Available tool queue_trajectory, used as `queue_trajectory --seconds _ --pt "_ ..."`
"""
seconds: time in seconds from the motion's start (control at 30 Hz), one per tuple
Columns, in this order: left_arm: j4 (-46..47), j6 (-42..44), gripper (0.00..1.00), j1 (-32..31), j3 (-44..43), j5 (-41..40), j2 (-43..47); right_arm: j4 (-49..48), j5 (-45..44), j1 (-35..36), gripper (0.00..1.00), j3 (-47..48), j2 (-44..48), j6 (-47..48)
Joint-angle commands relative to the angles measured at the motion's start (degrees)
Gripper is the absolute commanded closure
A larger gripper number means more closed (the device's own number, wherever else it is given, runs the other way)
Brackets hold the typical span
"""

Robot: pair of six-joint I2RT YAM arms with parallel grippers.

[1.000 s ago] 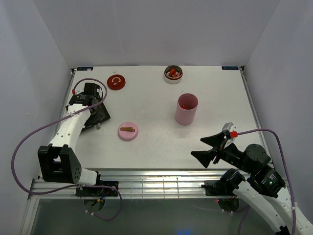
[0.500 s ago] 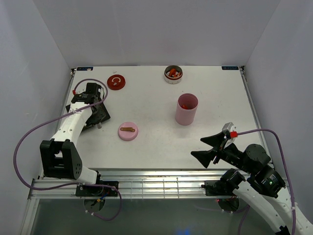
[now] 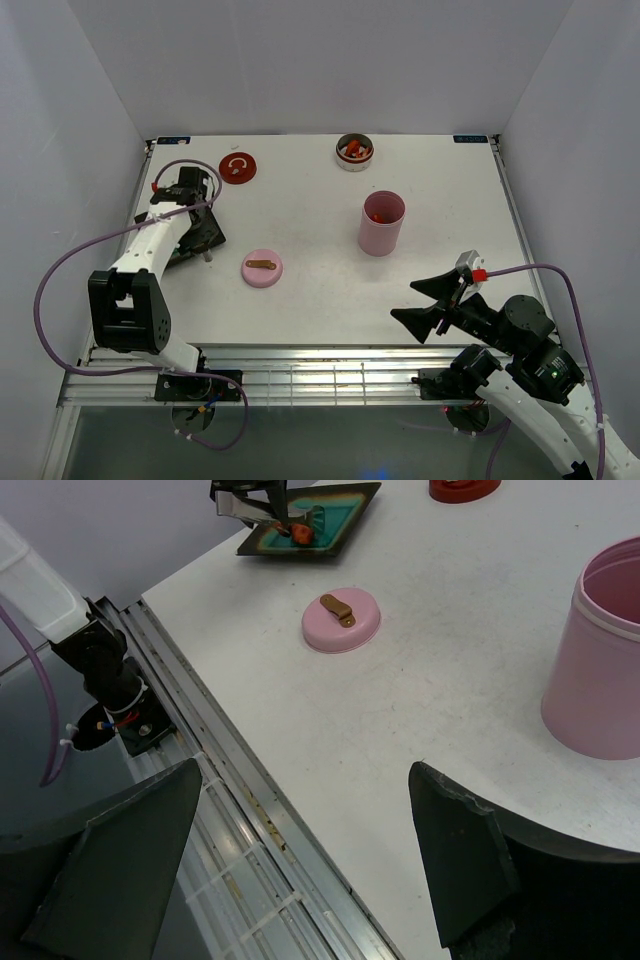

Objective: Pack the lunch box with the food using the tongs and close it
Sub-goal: Pick up the fake food from the plate.

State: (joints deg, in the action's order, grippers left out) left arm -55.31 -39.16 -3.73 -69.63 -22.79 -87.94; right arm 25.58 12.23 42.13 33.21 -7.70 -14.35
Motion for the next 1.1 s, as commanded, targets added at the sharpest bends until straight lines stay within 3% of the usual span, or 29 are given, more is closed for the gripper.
queue_trajectory --seconds 0.0,0.5,0.6,1.07 --pt "1.2 -0.7 0.37 0.8 -2.4 1.0 -0.5 -2.3 0.9 0.3 0.1 1.3 0.8 0.9" --pt "1.1 3.6 0.42 1.1 -1.3 6.8 1.9 -2.3 0.6 0.3 0.1 1.3 0.6 1.0" --pt "1.6 5.8 0.41 1.2 -0.9 10.9 3.3 -2.3 0.6 0.3 0.1 1.4 0.7 0.9" --pt "-0.5 7.5 0.39 3.6 2.8 9.4 7.2 -2.1 0.3 0.3 0.1 1.4 0.9 0.8"
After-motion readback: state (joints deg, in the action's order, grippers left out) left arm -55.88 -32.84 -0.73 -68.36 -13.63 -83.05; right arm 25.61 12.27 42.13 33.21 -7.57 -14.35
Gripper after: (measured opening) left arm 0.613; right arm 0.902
